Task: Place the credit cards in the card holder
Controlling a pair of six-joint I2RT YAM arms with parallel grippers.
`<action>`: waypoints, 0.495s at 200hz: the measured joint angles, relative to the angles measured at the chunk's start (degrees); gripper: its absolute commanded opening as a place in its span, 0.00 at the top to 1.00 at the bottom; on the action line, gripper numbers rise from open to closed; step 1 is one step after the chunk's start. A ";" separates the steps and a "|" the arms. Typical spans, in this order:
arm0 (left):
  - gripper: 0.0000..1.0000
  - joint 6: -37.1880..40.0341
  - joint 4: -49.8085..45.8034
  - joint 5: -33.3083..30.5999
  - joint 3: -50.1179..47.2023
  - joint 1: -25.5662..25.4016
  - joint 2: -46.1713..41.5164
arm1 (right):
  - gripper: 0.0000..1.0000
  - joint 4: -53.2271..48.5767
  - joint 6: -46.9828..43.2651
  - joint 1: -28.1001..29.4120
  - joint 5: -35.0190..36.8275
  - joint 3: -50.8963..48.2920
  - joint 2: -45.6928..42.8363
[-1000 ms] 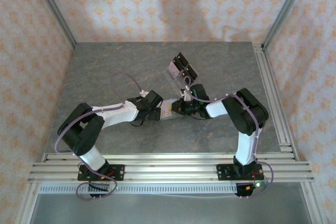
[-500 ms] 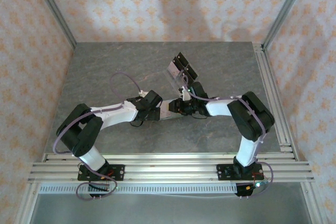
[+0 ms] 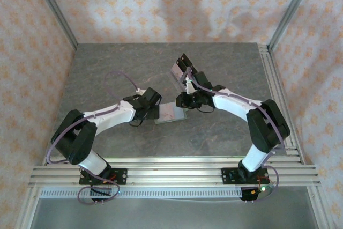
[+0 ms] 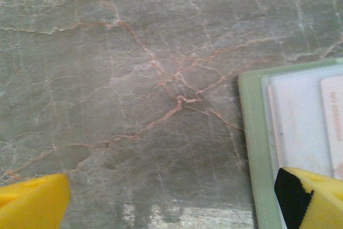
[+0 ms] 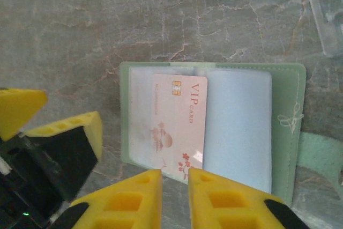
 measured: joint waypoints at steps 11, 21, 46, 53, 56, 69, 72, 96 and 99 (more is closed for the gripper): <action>0.00 0.02 0.00 -0.22 0.00 0.50 0.11 | 0.92 -2.19 -1.18 0.74 1.20 1.84 1.51; 0.00 0.00 -0.04 -0.52 -0.02 0.85 0.24 | 0.93 -3.69 -1.66 1.33 2.12 3.13 2.95; 0.00 0.00 -0.24 -0.94 -0.07 1.73 0.46 | 0.95 -7.19 -3.02 2.73 3.98 5.66 6.64; 0.00 0.00 -0.26 -0.98 -0.09 1.88 0.63 | 0.95 -7.93 -3.26 3.04 4.37 6.32 7.54; 0.00 0.00 -0.28 -0.98 -0.13 1.99 0.74 | 0.95 -8.22 -3.34 3.10 4.61 6.60 7.89; 0.00 0.00 -0.33 -1.14 -0.52 2.36 1.05 | 0.96 -9.27 -3.78 3.58 5.38 7.67 9.40; 0.00 0.00 -0.39 -1.16 -0.70 2.36 1.14 | 0.96 -9.44 -3.87 3.67 5.51 7.87 9.68; 0.00 0.00 -0.90 -1.31 -1.60 2.69 2.05 | 0.97 -10.16 -4.42 4.09 6.47 8.92 11.50; 0.00 0.00 -0.96 -1.33 -1.70 2.73 2.21 | 0.97 -10.25 -4.48 4.15 6.58 9.03 11.74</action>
